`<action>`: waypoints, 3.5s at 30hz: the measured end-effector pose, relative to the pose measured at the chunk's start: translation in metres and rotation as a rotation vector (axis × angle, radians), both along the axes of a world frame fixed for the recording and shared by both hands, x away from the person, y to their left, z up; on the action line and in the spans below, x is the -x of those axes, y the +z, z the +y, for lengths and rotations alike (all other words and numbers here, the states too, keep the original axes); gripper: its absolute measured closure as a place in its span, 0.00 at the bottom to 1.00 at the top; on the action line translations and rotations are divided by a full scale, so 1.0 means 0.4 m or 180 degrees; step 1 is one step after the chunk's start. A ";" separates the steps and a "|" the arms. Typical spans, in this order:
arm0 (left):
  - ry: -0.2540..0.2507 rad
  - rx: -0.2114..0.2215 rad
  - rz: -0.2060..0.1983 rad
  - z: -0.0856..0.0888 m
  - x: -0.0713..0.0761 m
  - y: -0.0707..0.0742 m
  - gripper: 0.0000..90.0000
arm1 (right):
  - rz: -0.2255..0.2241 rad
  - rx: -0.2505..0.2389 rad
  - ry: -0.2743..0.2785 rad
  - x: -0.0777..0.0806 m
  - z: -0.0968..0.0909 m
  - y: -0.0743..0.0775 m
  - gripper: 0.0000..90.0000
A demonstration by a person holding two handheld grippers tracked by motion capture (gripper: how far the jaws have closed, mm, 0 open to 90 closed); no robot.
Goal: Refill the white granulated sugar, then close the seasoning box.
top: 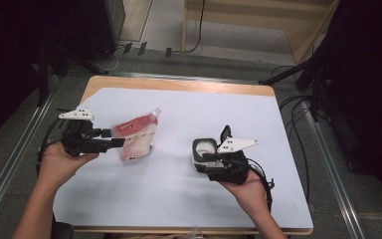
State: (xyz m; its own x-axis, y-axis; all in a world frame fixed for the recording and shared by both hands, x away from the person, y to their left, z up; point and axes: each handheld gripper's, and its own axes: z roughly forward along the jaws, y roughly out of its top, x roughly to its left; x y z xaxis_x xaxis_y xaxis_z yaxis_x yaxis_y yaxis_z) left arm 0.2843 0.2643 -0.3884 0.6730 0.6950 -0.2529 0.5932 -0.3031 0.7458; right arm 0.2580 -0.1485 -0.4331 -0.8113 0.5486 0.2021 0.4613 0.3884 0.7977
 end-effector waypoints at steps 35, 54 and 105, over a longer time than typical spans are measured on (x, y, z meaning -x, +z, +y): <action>0.0616 -0.0205 0.0046 0.087 0.009 -0.049 0.48 | 0.0109 0.0108 -0.0273 -0.013 -0.180 0.034 1.00; 0.0498 -0.0181 0.0040 0.070 0.006 -0.062 0.46 | 0.0296 -0.0028 -0.0531 -0.114 -0.184 -0.021 1.00; 0.0426 -0.0261 0.0085 0.066 0.005 -0.068 0.46 | 0.0080 -0.0164 -0.0514 -0.135 -0.116 0.013 1.00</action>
State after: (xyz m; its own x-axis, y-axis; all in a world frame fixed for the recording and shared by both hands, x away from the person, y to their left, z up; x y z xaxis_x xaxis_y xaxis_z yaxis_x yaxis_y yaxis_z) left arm 0.2823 0.2908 -0.4156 0.5669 0.7971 -0.2082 0.6517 -0.2792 0.7052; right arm 0.3119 -0.1947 -0.4277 -0.7077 0.6598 0.2525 0.5345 0.2664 0.8021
